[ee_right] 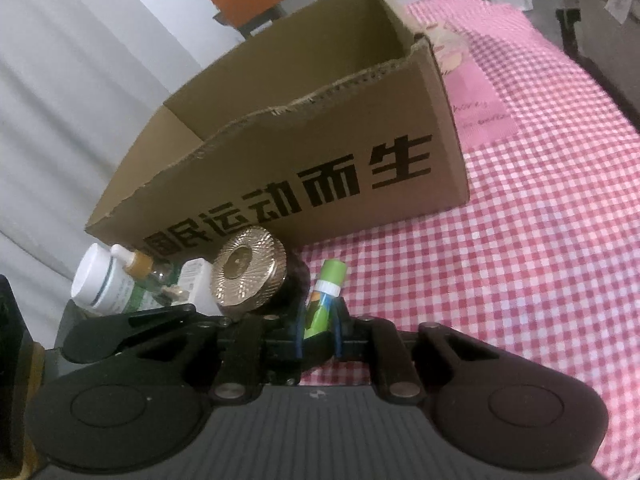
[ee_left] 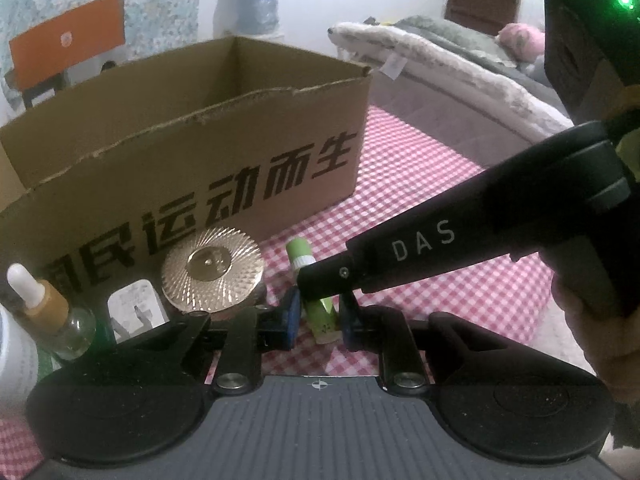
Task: Organize rigid objects
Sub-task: 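Carry the green glue stick into the box and open the right gripper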
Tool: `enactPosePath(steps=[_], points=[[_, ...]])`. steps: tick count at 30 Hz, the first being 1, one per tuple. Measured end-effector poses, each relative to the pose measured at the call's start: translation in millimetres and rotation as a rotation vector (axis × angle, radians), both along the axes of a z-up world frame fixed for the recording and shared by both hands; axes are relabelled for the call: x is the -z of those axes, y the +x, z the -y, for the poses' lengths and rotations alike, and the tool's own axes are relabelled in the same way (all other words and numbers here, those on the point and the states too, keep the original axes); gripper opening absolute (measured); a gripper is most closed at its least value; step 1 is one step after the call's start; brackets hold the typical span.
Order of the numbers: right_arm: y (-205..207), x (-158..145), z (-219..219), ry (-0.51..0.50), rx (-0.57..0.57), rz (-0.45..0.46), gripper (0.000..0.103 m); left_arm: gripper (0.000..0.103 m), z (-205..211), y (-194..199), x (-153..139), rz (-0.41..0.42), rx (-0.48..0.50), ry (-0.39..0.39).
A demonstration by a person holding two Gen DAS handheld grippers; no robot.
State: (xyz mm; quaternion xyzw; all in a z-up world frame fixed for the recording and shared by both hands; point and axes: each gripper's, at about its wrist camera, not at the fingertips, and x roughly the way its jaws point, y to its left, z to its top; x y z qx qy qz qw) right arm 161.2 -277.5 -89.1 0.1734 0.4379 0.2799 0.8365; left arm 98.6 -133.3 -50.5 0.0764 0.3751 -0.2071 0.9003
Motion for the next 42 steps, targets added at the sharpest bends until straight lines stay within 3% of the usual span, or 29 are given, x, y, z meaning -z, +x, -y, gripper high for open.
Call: enactPosePath(steps=[9,15,20,25,31,42], points=[[-28,-25,12,0.012,0.028,0.073,0.015,0.019,-1,-21,-29,0.086,0.004,-0.027],[-46,-69,7,0.034,0.022,0.19,0.015,0.019,-17,-29,-75,0.211,-0.024,-0.029],[-34,-113,-11,0.049,-0.026,0.309,0.015,0.019,-36,-6,-112,0.274,-0.059,-0.007],[9,-143,-43,0.049,-0.096,0.348,0.015,0.019,-63,43,-131,0.235,-0.11,-0.002],[80,-154,-91,0.011,-0.181,0.288,0.015,0.019,-90,105,-123,0.106,-0.147,0.003],[187,-92,-129,-0.048,-0.255,0.01,0.015,0.019,-102,186,-62,-0.181,-0.148,0.052]])
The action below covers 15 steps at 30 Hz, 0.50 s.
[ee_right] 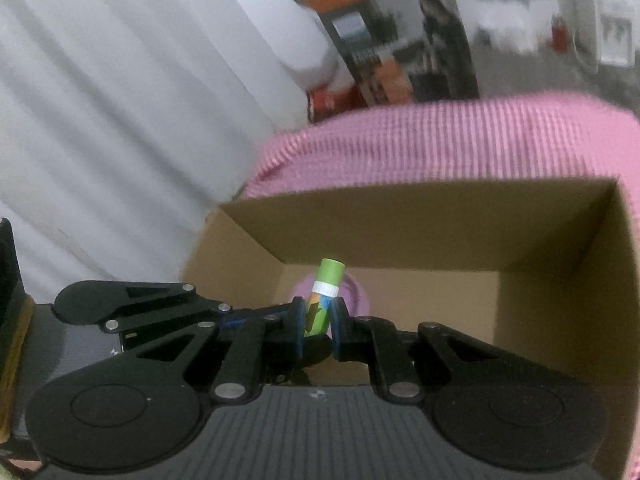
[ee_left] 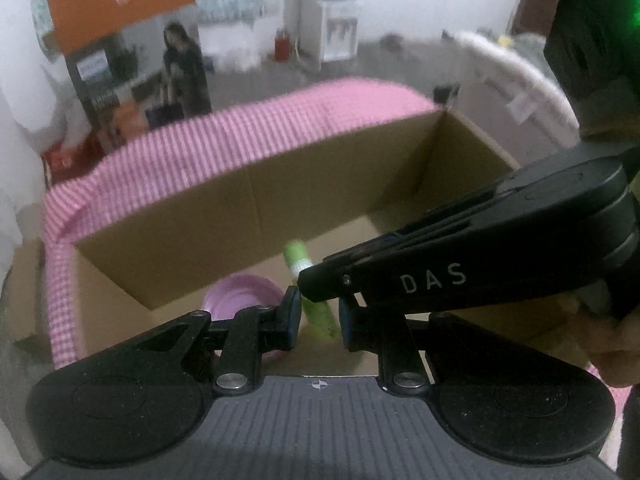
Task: Organize rigid objects
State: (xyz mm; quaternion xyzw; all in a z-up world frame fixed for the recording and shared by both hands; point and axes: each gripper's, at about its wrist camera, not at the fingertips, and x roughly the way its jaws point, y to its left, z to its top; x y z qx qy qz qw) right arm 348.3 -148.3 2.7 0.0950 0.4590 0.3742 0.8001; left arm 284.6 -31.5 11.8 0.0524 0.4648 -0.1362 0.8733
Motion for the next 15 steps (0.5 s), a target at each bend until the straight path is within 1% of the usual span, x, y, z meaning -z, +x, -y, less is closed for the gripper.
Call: enactPosePath(steps=[3,6,8,11,13,15], points=[[12,15,-4,-0.019,-0.013,-0.05,0.015,0.019,3,9,12,-0.034,0.007,0.031],[26,29,-7,-0.025,-0.022,-0.101,0.015,0.019,1,16,19,-0.067,0.001,0.029],[32,37,-5,-0.017,-0.023,-0.138,0.015,0.02,-2,16,17,-0.069,-0.002,0.012],[34,39,-2,-0.006,-0.024,-0.15,0.015,0.024,-7,13,5,-0.048,0.005,-0.013],[34,34,2,0.015,-0.026,-0.154,0.016,0.033,-11,5,-7,-0.017,0.011,-0.025],[30,24,9,0.035,-0.035,-0.138,0.017,0.049,-16,-6,-18,0.026,0.01,-0.043]])
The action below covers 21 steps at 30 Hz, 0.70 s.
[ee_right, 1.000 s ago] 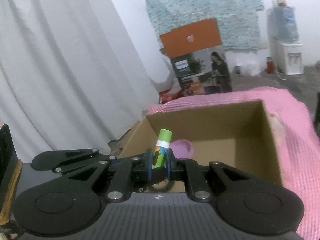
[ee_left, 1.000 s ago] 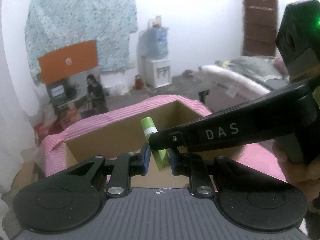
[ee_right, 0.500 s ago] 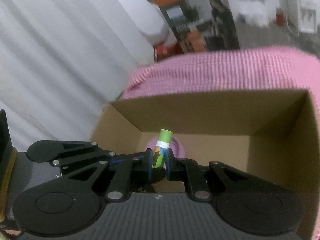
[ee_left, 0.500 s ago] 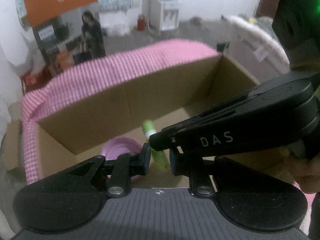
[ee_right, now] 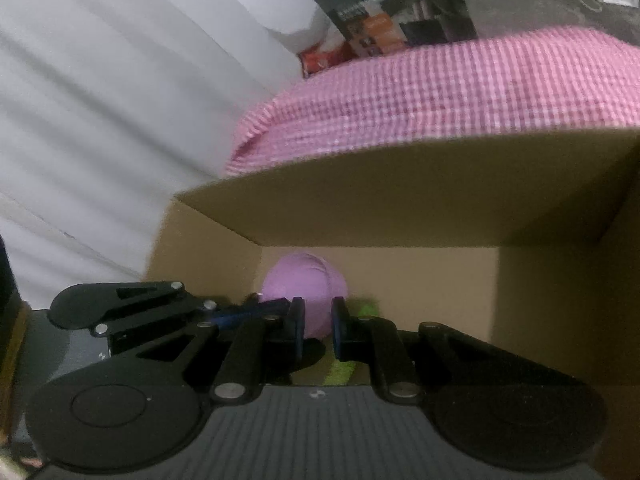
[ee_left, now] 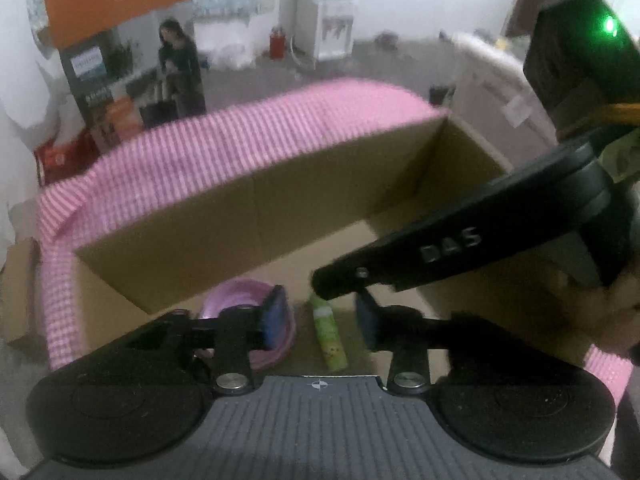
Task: Organize rigid objects
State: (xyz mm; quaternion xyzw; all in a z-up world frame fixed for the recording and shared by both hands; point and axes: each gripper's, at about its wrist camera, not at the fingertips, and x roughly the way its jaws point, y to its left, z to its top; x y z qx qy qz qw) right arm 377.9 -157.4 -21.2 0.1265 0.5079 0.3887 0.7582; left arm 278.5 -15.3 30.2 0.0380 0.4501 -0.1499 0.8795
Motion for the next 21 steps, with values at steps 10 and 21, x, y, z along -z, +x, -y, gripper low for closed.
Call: enactPosePath(steps=[10,21], points=[[-24,-38,10,-0.204,-0.144,0.005,0.035,0.096,-39,-66,-57,0.254,-0.097,-0.02],[-23,27,-17,-0.548,-0.369,-0.255,0.034,0.098,-69,-92,-62,0.335,-0.195,-0.111]])
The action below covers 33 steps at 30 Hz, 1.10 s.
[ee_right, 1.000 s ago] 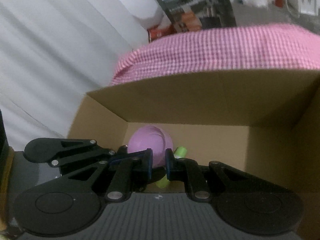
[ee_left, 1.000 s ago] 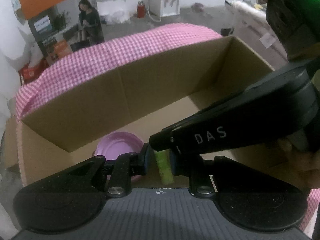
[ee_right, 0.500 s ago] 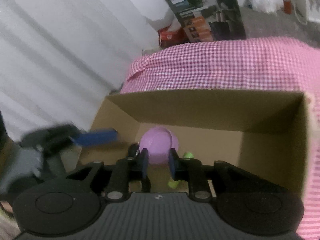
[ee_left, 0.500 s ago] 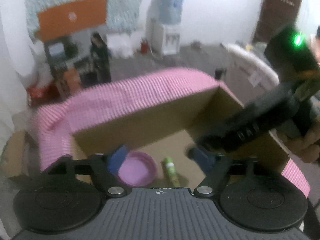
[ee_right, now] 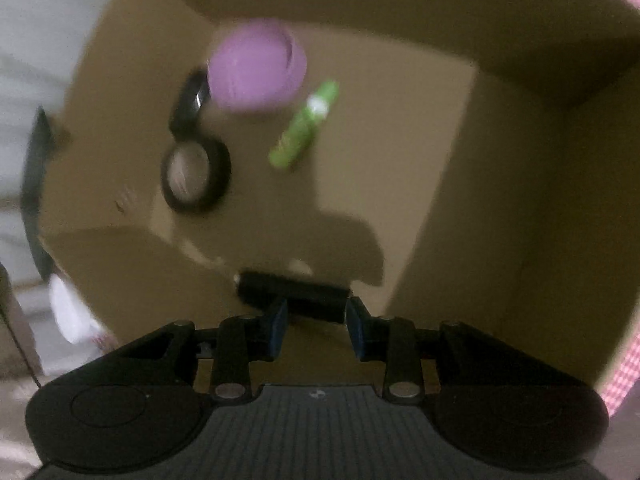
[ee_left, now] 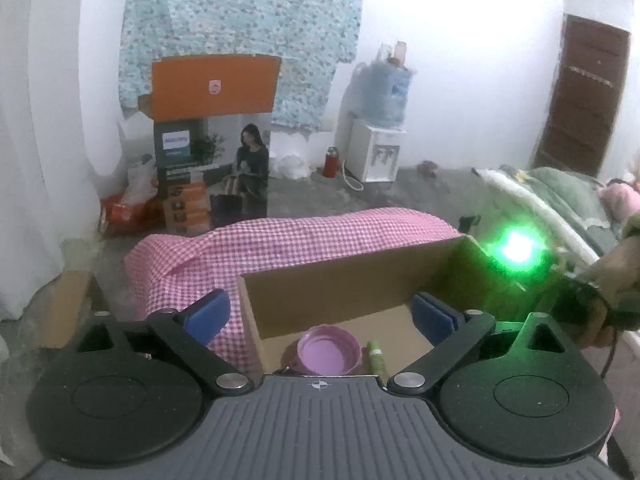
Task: Organize rigid objects
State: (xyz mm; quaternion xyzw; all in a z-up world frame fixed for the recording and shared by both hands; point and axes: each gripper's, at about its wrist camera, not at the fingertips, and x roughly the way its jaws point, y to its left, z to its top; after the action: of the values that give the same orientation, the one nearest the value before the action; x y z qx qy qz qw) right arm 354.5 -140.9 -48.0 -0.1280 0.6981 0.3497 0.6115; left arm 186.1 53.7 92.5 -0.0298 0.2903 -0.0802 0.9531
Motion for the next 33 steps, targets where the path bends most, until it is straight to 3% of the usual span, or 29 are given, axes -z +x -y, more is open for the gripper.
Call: enactPosePath(steps=[6,17,22,33], points=[[0,12,-22,-0.104,-0.071,-0.038,0.035,0.098,-5,-10,5,0.031,0.002,0.001],[9,-17,-55,0.004,-0.043,0.087,0.033,0.098,-16,-15,9,0.04,-0.023,-0.023],[10,-31,-66,0.023,-0.076,0.189,0.033,0.098,-22,-15,11,0.033,-0.032,-0.038],[3,-40,-46,0.024,-0.032,0.255,0.035,0.098,-22,-22,7,0.03,-0.06,-0.057]])
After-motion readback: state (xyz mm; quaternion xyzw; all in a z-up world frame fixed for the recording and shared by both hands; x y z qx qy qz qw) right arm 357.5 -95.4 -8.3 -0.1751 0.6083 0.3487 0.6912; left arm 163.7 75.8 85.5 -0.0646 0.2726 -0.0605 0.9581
